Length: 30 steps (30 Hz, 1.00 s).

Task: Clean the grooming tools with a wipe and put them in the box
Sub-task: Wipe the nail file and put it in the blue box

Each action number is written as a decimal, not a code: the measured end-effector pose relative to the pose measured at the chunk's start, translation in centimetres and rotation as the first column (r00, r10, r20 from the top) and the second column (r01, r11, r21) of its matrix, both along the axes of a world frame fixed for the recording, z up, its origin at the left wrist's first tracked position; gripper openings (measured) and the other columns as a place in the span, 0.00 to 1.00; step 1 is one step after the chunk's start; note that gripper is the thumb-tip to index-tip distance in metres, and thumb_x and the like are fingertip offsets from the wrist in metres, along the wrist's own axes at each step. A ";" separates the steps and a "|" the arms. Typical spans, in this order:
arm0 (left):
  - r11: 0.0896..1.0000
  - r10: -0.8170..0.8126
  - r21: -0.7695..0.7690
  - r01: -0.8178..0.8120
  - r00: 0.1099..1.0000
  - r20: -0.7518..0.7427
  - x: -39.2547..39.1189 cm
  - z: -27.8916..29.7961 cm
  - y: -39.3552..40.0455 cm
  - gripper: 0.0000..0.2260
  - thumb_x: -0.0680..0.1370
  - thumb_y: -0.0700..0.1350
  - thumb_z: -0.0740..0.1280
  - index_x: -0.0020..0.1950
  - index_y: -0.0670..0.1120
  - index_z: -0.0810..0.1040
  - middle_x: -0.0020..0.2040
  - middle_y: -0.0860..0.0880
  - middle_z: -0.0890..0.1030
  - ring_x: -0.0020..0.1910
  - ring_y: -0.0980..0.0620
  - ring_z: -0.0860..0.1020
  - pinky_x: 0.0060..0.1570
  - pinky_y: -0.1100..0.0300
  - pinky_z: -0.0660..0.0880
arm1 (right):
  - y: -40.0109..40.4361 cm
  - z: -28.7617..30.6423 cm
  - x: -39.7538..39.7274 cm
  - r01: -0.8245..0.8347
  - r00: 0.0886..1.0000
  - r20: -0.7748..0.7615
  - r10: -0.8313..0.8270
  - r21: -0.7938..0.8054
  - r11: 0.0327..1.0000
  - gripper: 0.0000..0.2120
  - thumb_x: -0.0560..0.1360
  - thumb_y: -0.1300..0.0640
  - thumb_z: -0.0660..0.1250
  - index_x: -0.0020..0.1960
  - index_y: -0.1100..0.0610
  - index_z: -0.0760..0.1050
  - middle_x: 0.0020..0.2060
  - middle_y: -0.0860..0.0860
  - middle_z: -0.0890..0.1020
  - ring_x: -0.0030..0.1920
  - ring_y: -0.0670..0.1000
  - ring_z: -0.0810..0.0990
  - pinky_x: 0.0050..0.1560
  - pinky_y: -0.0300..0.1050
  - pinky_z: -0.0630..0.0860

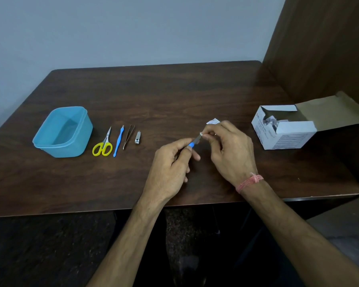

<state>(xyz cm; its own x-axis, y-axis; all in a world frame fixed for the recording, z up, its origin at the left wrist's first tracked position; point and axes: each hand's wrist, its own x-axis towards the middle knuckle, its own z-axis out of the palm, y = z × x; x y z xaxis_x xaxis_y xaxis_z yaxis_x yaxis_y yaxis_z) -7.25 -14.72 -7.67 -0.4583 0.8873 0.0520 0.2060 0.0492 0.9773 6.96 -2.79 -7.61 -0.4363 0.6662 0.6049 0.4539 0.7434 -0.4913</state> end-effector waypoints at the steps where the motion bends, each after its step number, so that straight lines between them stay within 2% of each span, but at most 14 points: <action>1: 1.000 0.006 0.003 -0.006 1.000 0.005 0.0 -0.1 0.0 0.15 0.89 0.40 0.62 0.69 0.50 0.86 0.45 0.53 0.87 0.33 0.58 0.77 0.29 0.59 0.76 | -0.1 0.0 0.0 -0.017 1.000 0.005 0.017 0.002 1.000 0.05 0.83 0.60 0.72 0.54 0.51 0.85 0.50 0.43 0.83 0.42 0.44 0.81 0.45 0.51 0.82; 3: 1.000 0.018 0.011 -0.018 1.000 0.024 -0.1 0.0 -0.1 0.15 0.89 0.39 0.62 0.69 0.50 0.85 0.44 0.53 0.87 0.33 0.58 0.76 0.28 0.59 0.77 | -0.3 0.0 0.2 -0.091 0.996 0.013 0.091 0.008 0.996 0.06 0.83 0.61 0.72 0.55 0.52 0.85 0.50 0.44 0.84 0.44 0.47 0.84 0.45 0.52 0.83; 6: 1.000 0.015 0.025 -0.016 1.000 0.027 -0.1 0.1 -0.2 0.15 0.90 0.40 0.62 0.69 0.51 0.86 0.44 0.53 0.87 0.33 0.57 0.76 0.28 0.59 0.77 | -0.6 0.1 0.3 -0.138 0.990 0.030 0.137 0.031 0.990 0.06 0.83 0.62 0.73 0.56 0.53 0.85 0.51 0.44 0.84 0.43 0.45 0.82 0.43 0.51 0.83; 9: 1.000 0.007 0.020 -0.007 1.000 0.029 0.0 0.1 -0.2 0.15 0.89 0.40 0.62 0.68 0.52 0.86 0.44 0.53 0.87 0.33 0.57 0.76 0.28 0.59 0.77 | -0.3 0.1 0.1 -0.056 0.998 0.008 0.056 0.023 0.998 0.06 0.83 0.61 0.73 0.54 0.51 0.86 0.50 0.43 0.84 0.43 0.45 0.82 0.44 0.49 0.82; 13: 1.000 0.005 0.022 -0.006 0.999 0.032 0.0 0.0 -0.1 0.14 0.89 0.39 0.63 0.68 0.49 0.86 0.44 0.52 0.87 0.33 0.56 0.76 0.28 0.59 0.76 | 0.7 -0.2 0.0 0.098 0.995 -0.001 -0.098 -0.104 0.990 0.09 0.79 0.63 0.73 0.53 0.49 0.86 0.48 0.42 0.83 0.40 0.43 0.77 0.46 0.48 0.79; 16: 1.000 0.005 0.018 -0.005 1.000 0.007 0.2 0.2 -0.1 0.15 0.89 0.39 0.63 0.67 0.50 0.87 0.44 0.52 0.87 0.33 0.57 0.76 0.28 0.59 0.76 | 0.2 -0.2 -0.1 0.088 0.995 0.060 -0.083 -0.102 0.991 0.13 0.78 0.66 0.72 0.54 0.49 0.86 0.49 0.42 0.84 0.43 0.46 0.79 0.47 0.45 0.77; 18: 1.000 0.019 0.021 -0.020 1.000 0.007 0.4 0.3 -0.1 0.16 0.88 0.39 0.63 0.66 0.52 0.87 0.44 0.52 0.87 0.33 0.56 0.76 0.28 0.58 0.76 | 0.0 -0.1 -0.2 0.087 0.995 0.065 -0.081 -0.104 0.991 0.11 0.79 0.64 0.72 0.54 0.49 0.86 0.50 0.43 0.84 0.42 0.46 0.79 0.46 0.45 0.77; 21: 0.997 0.063 0.040 -0.065 0.997 0.046 0.2 0.4 -0.1 0.15 0.88 0.38 0.63 0.67 0.51 0.87 0.44 0.51 0.88 0.33 0.55 0.76 0.27 0.57 0.77 | 0.5 -0.1 -0.1 0.118 0.991 -0.039 -0.127 -0.172 0.978 0.05 0.83 0.59 0.73 0.54 0.49 0.85 0.49 0.40 0.82 0.39 0.42 0.76 0.46 0.51 0.80; 23: 0.994 0.092 0.047 -0.095 0.994 0.063 0.2 0.4 -0.1 0.15 0.88 0.38 0.63 0.67 0.51 0.86 0.45 0.51 0.88 0.32 0.55 0.76 0.27 0.57 0.78 | 0.9 -0.1 0.0 0.133 0.978 -0.130 -0.164 -0.219 0.967 0.05 0.83 0.59 0.73 0.53 0.49 0.84 0.49 0.39 0.81 0.42 0.40 0.79 0.48 0.52 0.80; 25: 0.994 0.100 0.047 -0.103 0.993 0.062 0.3 0.5 -0.1 0.16 0.88 0.38 0.63 0.66 0.54 0.86 0.45 0.51 0.88 0.32 0.54 0.76 0.27 0.56 0.78 | 0.9 -0.1 0.2 0.108 0.969 -0.195 -0.152 -0.219 0.970 0.06 0.83 0.61 0.72 0.54 0.50 0.83 0.50 0.40 0.81 0.45 0.40 0.80 0.48 0.49 0.80; 27: 0.994 0.095 0.047 -0.098 0.994 0.056 0.4 0.5 0.0 0.16 0.88 0.38 0.63 0.66 0.55 0.85 0.45 0.51 0.88 0.32 0.54 0.76 0.27 0.57 0.78 | 0.4 0.1 0.2 0.038 0.973 -0.216 -0.076 -0.176 0.984 0.05 0.84 0.61 0.72 0.55 0.52 0.83 0.52 0.42 0.82 0.42 0.44 0.79 0.45 0.45 0.77; 30: 0.995 0.087 0.040 -0.089 0.995 0.053 0.2 0.3 0.1 0.16 0.88 0.39 0.63 0.68 0.53 0.86 0.45 0.52 0.88 0.32 0.54 0.76 0.27 0.58 0.77 | -0.2 0.1 0.0 -0.049 0.990 -0.136 0.036 -0.094 0.994 0.03 0.85 0.60 0.72 0.56 0.53 0.83 0.52 0.42 0.81 0.39 0.39 0.77 0.44 0.35 0.72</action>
<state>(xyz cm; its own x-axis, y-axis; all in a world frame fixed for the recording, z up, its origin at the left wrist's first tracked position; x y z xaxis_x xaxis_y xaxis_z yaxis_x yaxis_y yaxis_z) -7.04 -14.66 -7.33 -0.5375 0.8409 0.0630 0.1528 0.0237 0.9880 7.00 -2.94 -7.50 -0.3843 0.7070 0.5936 0.3483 0.7065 -0.6160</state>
